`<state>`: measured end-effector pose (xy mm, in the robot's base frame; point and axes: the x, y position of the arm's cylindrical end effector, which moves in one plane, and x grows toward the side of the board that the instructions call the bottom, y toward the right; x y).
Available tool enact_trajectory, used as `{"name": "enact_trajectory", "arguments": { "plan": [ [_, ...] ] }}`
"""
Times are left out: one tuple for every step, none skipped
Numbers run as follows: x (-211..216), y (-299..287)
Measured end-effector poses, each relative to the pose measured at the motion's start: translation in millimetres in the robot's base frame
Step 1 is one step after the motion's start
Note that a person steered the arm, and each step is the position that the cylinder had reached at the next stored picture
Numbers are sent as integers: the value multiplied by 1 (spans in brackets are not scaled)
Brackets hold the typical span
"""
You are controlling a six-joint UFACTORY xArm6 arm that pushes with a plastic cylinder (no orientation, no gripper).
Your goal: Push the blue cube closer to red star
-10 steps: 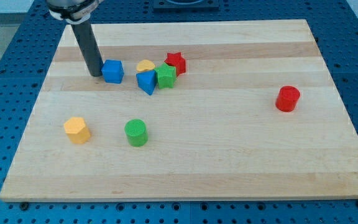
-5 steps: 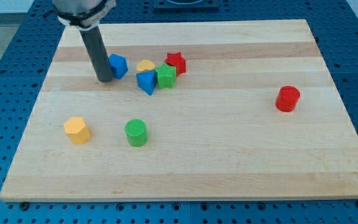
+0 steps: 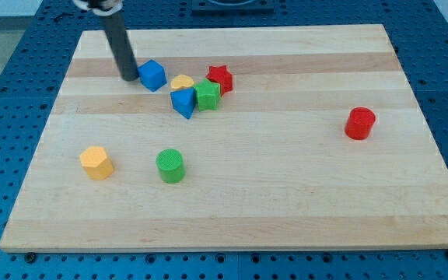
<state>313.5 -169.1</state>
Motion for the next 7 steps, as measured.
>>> {"name": "enact_trajectory", "arguments": {
  "plan": [
    [-18, 38],
    [-28, 52],
    [-28, 42],
    [-28, -1],
    [-18, -22],
    [1, -17],
    [3, 12]
  ]
}}
